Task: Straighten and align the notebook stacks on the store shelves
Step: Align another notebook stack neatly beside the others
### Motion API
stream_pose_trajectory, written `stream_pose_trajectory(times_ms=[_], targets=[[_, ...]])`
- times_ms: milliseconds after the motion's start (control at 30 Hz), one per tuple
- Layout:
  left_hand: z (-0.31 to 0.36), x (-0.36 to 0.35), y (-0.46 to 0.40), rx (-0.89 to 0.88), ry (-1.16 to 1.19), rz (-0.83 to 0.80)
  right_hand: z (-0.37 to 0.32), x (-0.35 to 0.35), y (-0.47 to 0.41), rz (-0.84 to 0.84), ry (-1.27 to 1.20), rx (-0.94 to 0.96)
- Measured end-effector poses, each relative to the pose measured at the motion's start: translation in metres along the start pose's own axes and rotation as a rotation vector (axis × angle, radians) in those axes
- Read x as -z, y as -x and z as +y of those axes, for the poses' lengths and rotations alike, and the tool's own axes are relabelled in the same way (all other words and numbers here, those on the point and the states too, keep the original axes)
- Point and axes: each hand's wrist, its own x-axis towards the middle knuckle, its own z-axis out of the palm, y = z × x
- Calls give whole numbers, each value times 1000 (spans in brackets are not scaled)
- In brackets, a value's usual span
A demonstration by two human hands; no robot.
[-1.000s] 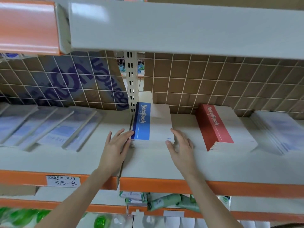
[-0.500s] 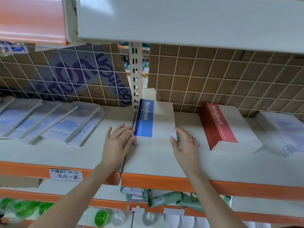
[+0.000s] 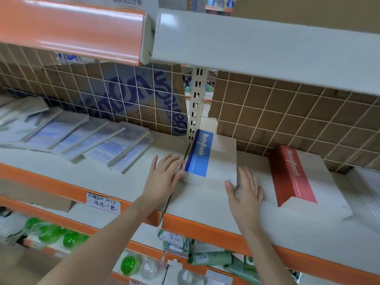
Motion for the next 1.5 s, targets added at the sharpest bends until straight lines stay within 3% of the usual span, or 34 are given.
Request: stream_pose_trajectory(times_ms=[233,467,600,867,1133,1500], targets=[[-51,72,17,46,-133,10,-73,-16,-6,-55,-10,310],[-176,183,81,224,-348,51,-206,-111,16,-244,-3,558],[-260,235,115,398,-376,114,-287,-183,41,-326,7,552],[-383,319,183,462,-402,129,-429,-304,94,-438,-70,587],[-472,336,179,548,-271,135,-496,-375,71,-475,-40,586],[-562,319,107,504,-228,-100,-555,-454,-13,-534,69,557]])
